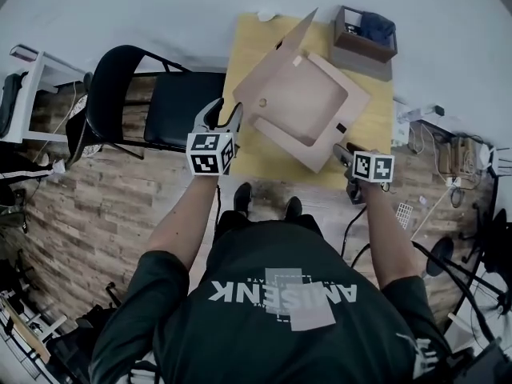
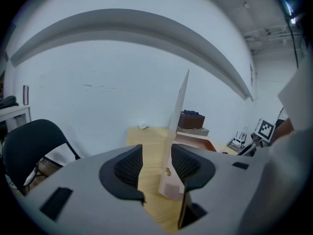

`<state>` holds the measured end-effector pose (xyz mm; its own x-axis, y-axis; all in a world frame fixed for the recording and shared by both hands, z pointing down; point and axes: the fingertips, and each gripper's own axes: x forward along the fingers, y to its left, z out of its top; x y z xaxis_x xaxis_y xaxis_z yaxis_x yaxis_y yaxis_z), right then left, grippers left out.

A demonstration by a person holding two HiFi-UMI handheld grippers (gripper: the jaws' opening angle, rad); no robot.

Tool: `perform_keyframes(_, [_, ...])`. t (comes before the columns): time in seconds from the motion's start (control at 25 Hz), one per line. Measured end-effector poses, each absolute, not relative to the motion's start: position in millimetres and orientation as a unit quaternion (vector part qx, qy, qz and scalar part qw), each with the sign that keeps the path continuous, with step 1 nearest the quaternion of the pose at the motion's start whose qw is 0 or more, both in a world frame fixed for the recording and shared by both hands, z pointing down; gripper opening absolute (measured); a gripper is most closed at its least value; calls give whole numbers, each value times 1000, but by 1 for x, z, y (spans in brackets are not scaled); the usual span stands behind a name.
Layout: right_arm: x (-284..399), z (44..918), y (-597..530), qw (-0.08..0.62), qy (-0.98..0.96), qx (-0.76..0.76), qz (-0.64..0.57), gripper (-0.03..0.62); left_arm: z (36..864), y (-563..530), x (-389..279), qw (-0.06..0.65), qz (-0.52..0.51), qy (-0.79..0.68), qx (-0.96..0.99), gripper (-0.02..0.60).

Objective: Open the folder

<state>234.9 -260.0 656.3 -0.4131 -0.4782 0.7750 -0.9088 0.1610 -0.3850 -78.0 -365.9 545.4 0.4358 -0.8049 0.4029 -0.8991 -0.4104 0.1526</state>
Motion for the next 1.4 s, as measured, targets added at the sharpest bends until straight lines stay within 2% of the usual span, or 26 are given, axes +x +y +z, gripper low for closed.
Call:
perform_keyframes(0.24, [230, 655, -256, 242, -711, 496, 435, 202, 544, -379, -61, 128, 163, -457, 865, 131])
perform_keyframes(0.32, [230, 655, -255, 241, -708, 501, 435, 202, 543, -379, -53, 119, 164, -440, 875, 21])
perform_keyframes(0.36, [230, 655, -255, 242, -707, 503, 435, 202, 543, -380, -51, 118, 164, -435, 878, 9])
perform_keyframes(0.56, [232, 657, -255, 242, -703, 505, 438, 202, 544, -376, -56, 188, 116, -426, 877, 6])
perform_keyframes(0.76, [234, 657, -250, 236, -703, 502, 446, 202, 554, -363, -94, 261, 74, -459, 846, 2])
perform_keyframes(1.0, [238, 658, -248, 244, -710, 489, 444, 202, 574, -319, -129, 305, 57, -494, 812, 2])
perform_keyframes(1.4, [254, 658, -245, 270, -715, 479, 432, 202, 597, -250, -144, 362, 28, -546, 755, 2])
